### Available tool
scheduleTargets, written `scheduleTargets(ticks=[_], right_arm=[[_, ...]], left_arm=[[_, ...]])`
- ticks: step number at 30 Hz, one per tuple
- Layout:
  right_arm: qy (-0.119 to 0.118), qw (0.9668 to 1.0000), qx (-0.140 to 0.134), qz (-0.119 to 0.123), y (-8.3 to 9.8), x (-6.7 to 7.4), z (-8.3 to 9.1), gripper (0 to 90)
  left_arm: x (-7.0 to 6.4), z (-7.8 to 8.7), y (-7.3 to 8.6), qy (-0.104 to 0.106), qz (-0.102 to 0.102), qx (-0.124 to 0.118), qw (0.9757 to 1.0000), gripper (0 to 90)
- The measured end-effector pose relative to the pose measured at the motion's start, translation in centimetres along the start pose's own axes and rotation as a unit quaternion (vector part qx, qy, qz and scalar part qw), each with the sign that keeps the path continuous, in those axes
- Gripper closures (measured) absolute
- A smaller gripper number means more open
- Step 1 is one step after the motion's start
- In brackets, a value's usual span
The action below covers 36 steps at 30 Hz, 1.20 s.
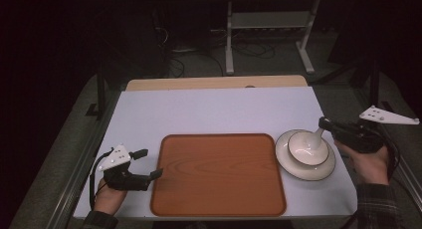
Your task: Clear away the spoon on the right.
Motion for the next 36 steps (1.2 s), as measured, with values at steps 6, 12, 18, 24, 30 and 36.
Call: scheduleTargets(ticks=[6, 12, 18, 24, 30, 36], right_arm=[[-0.004, 0.9999, -0.01, 0.003, -1.0, 0.9, 0.4, 84.1], [-0.025, 0.9995, -0.019, 0.011, -1.9, 2.3, 0.6, 84.1], [-0.042, 0.9988, -0.016, 0.018, -2.3, 3.6, 0.2, 84.1], [-0.059, 0.9978, -0.008, 0.029, -2.4, 4.8, -0.5, 84.1], [-0.08, 0.9962, 0.005, 0.033, -2.1, 6.1, -1.7, 84.1], [-0.098, 0.9939, 0.031, 0.04, -1.3, 7.4, -3.2, 84.1]], left_arm=[[0.0, 0.0, 0.0, 0.0, 0.0, 0.0, 1.0, 13.0], [0.0, 0.0, 0.0, 0.0, 0.0, -0.001, 1.0, 12.9], [0.0, 0.0, 0.0, -0.001, -0.001, -0.001, 1.0, 12.9], [0.0, 0.1, 0.0, -0.001, 0.0, -0.002, 1.0, 12.9], [0.0, 0.1, 0.0, 0.0, -0.001, -0.002, 1.0, 12.9], [0.0, 0.1, 0.0, -0.001, 0.0, -0.002, 1.0, 13.0]])
Point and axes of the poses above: each handheld gripper's, and its own axes: z roughly backward along the jaws, y roughly out of its underside, x roughly to its left, the point moved 4 cm from there along -z, roughly forward along the jaws, and after that the axes turned 4 degrees about -z, right-handed, at the moved point
